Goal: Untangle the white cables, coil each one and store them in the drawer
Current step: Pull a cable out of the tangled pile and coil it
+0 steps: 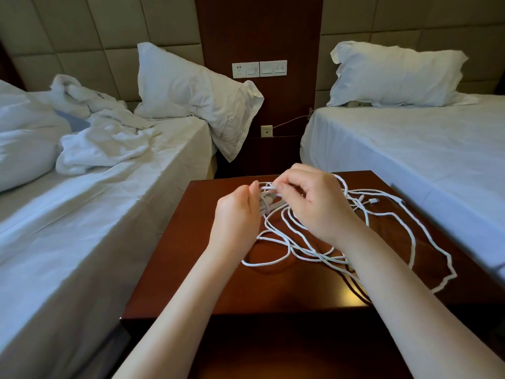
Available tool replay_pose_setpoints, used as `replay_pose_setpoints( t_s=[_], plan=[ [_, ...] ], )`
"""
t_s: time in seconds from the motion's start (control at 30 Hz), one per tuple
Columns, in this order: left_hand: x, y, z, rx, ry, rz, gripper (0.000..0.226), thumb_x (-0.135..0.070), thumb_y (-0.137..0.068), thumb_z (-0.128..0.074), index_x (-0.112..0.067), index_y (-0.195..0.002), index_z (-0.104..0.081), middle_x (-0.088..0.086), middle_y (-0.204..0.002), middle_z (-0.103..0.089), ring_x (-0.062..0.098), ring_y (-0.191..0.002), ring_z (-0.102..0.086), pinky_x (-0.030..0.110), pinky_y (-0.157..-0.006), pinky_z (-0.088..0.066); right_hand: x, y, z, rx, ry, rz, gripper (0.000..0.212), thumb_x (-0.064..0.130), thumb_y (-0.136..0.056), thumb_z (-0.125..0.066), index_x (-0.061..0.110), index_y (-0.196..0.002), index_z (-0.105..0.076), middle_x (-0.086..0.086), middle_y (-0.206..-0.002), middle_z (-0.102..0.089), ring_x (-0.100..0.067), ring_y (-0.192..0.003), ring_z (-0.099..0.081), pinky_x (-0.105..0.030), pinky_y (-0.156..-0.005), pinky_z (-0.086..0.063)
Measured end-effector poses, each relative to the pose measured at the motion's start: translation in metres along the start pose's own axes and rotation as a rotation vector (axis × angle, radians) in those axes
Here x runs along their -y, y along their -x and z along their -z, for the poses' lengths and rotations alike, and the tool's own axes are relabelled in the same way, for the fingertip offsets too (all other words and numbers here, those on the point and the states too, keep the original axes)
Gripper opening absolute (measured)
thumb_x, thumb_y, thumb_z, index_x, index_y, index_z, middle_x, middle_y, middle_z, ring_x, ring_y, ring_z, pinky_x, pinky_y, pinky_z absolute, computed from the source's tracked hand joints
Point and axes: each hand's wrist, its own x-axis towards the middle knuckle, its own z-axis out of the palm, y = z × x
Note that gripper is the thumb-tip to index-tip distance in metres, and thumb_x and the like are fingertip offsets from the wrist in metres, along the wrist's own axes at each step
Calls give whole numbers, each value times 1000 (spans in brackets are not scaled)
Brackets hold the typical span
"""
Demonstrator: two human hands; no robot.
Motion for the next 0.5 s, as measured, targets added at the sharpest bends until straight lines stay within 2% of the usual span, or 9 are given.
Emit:
replay_pose_setpoints(
  t_s=[0.07, 0.17, 0.23, 0.3, 0.37, 0.5],
  plan=[
    [8, -3, 2, -87, -2, 0, 45, -20, -102, -41, -15, -57, -34, -5, -52, -37, 8, -46, -32, 13, -48, -31, 5, 1, -8, 0, 86, 42, 19, 17, -92, -57, 9, -87, -74, 5, -77, -58, -8, -65, -53, -20, -55, -42],
    [13, -5, 5, -173, 8, -14, 41, -16, -101, -40, -10, -61, -40, -6, -52, -36, 8, -45, -32, 11, -49, -32, 15, 6, -21, -15, 139, 63, 17, 14, -89, -57, 8, -84, -72, 2, -79, -56, -11, -63, -51, -24, -52, -43],
    [14, -5, 7, -229, 29, -28, 39, -13, -102, -40, -9, -63, -43, -7, -51, -37, 8, -45, -39, 10, -49, -33, 20, 10, -28, -21, 111, 37, 18, 15, -89, -55, 9, -82, -70, 2, -78, -56, -12, -63, -53, -31, -52, -47],
    [13, -6, 8, -283, 30, -55, 44, -12, -102, -39, -19, -59, -35, -9, -50, -35, 0, -51, -46, 10, -49, -32, 22, 12, -32, -31, 67, 17, 17, 14, -89, -54, 10, -80, -68, 5, -74, -56, -11, -63, -52, -35, -53, -49],
    [13, -7, 8, -327, 26, -68, 46, -15, -102, -38, -25, -58, -27, -11, -49, -32, -5, -52, -46, 10, -49, -31, 22, 13, -35, -24, 25, -10, 15, 12, -90, -56, 11, -80, -67, 8, -71, -57, -9, -63, -52, -37, -55, -49],
    [5, -5, 9, -407, 107, -94, 40, -19, -99, -34, -24, -59, -32, -12, -50, -33, -3, -48, -43, 11, -48, -30, 23, 12, -33, 25, -86, -106, 16, 16, -92, -60, 15, -80, -70, 9, -63, -62, -10, -59, -57, -39, -54, -48]
  ],
)
